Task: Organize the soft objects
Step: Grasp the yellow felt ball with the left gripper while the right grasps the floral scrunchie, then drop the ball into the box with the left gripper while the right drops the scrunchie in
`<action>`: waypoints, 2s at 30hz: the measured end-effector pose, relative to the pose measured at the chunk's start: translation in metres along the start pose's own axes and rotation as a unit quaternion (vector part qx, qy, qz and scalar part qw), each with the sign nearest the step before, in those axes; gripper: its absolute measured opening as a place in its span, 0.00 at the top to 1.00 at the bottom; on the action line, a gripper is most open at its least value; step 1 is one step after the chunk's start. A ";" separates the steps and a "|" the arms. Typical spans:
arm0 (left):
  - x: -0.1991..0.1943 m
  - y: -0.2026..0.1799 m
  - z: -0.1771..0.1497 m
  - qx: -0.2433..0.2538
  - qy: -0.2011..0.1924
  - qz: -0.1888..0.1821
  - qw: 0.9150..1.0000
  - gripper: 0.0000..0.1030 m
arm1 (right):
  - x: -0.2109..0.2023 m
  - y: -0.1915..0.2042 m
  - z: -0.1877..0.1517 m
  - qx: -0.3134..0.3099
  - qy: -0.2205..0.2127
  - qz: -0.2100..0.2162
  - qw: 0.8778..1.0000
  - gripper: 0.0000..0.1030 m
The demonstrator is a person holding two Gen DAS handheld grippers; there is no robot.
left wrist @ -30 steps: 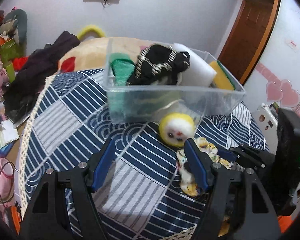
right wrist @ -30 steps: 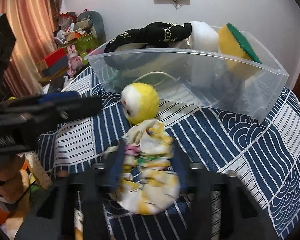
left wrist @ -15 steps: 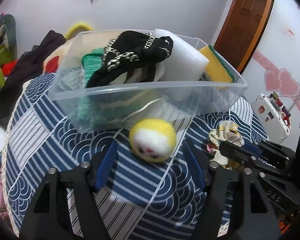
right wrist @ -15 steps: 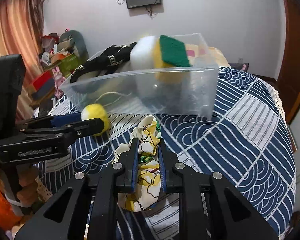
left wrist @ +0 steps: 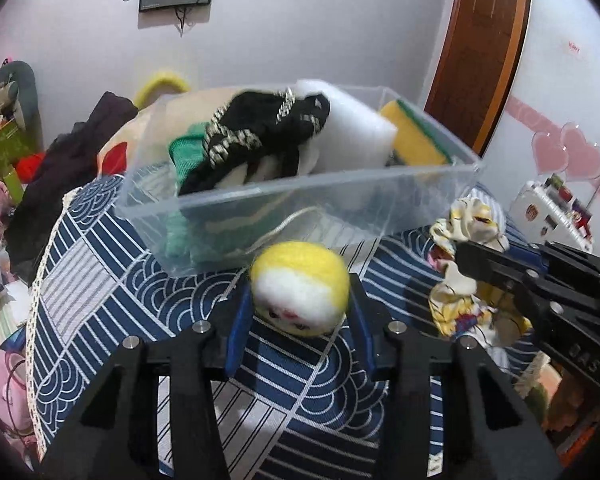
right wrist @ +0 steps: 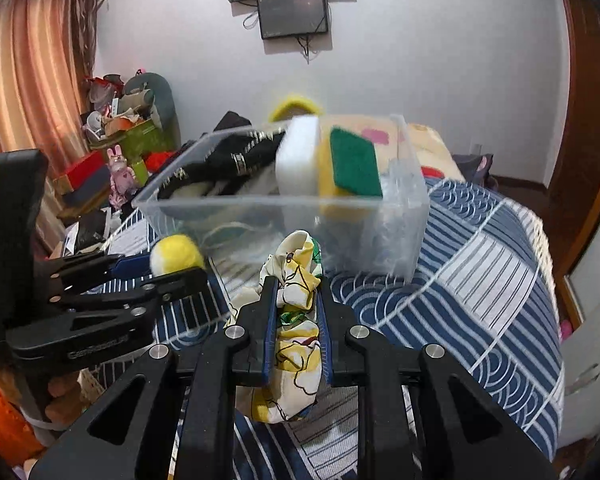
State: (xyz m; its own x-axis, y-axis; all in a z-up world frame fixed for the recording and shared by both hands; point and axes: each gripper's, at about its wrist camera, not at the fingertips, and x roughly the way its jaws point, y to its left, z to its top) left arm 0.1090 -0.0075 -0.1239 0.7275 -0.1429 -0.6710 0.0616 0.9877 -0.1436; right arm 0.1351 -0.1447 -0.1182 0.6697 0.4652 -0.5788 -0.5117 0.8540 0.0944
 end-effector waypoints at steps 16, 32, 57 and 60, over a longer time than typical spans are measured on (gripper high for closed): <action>-0.060 0.036 0.045 -0.041 -0.089 -0.008 0.995 0.57 | -0.004 0.026 0.062 -0.051 -0.097 -0.017 0.994 0.84; -0.011 0.055 0.065 -0.051 -0.060 0.018 0.997 0.57 | 0.072 0.045 0.063 -0.082 -0.016 -0.016 0.996 0.84; -0.051 0.049 0.062 -0.045 -0.099 0.017 0.994 0.40 | 0.004 0.033 0.070 -0.082 -0.077 -0.018 0.993 0.46; -0.068 0.045 0.061 -0.041 -0.118 0.014 0.992 0.39 | -0.016 0.031 0.067 -0.076 -0.106 -0.018 0.991 0.38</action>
State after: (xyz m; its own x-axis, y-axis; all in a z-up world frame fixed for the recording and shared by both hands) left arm 0.1036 0.0503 -0.0407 0.8682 -0.0865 -0.4885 -0.0102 0.9814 -0.1919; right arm 0.1448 -0.1096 -0.0519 0.7787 0.4877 -0.3947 -0.5501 0.8333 -0.0554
